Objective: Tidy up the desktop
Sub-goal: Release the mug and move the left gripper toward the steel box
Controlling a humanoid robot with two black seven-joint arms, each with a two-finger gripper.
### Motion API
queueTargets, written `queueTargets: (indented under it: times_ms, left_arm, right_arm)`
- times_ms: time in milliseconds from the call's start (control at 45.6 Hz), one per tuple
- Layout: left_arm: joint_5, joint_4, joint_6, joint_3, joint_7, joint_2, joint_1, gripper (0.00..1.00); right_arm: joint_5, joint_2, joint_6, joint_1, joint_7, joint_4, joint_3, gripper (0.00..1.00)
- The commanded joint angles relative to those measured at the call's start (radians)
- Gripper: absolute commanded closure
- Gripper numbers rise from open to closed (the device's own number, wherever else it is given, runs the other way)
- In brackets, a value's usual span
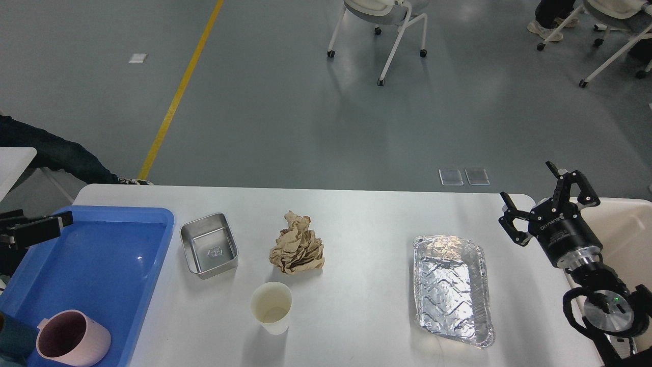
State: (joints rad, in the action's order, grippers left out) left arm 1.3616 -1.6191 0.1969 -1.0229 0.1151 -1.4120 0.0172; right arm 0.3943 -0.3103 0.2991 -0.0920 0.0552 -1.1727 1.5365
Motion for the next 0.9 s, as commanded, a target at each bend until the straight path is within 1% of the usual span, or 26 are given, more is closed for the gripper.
queueTargets:
  times_ms: [0,110,197,241,329,395,460,570,702,811,877]
  left_arm:
    - [-0.059,0.056,0.035,0.007,-0.006,0.080,0.058,0.03]
    - [-0.061,0.108,0.082,0.009,-0.015,0.183,0.093,0.03]
    - [-0.061,0.145,0.088,0.018,-0.035,0.284,0.115,0.03]
    - [-0.062,0.163,0.088,0.021,-0.063,0.335,0.121,0.03]
    - [-0.062,0.205,0.088,0.021,-0.139,0.424,0.124,0.03]
    - [-0.059,0.240,0.088,0.021,-0.176,0.487,0.132,0.03]
    - [-0.059,0.266,0.096,0.024,-0.186,0.530,0.150,0.03]
    - [-0.059,0.312,0.108,0.059,-0.189,0.554,0.201,0.03]
    - [-0.061,0.384,0.111,0.132,-0.202,0.634,0.277,0.03]
    - [-0.059,0.444,0.111,0.190,-0.213,0.680,0.311,0.03]
    - [-0.061,0.478,0.111,0.236,-0.216,0.714,0.351,0.03]
  right_arm:
    - [0.000,0.000,0.000,0.000,0.000,-0.002,-0.001,0.00]
    - [0.000,-0.004,0.000,0.000,0.000,-0.002,-0.001,0.00]
    - [0.000,-0.003,0.000,0.000,0.000,-0.004,-0.001,0.00]
    - [0.000,0.000,0.000,0.000,0.000,-0.004,-0.001,0.00]
    - [0.000,0.002,0.000,0.000,0.000,-0.004,-0.004,0.00]
    - [0.000,0.002,0.000,0.002,0.000,-0.005,-0.006,0.00]
    - [0.000,-0.003,0.002,0.003,0.000,-0.007,-0.004,0.00]
    - [0.000,-0.006,0.002,0.009,0.000,-0.007,-0.001,0.00]
    - [0.000,-0.003,0.002,0.014,0.003,-0.008,0.001,0.00]
    - [0.000,-0.003,0.002,0.014,0.005,-0.016,0.001,0.00]
    - [0.000,-0.006,0.002,0.018,0.005,-0.019,0.002,0.00]
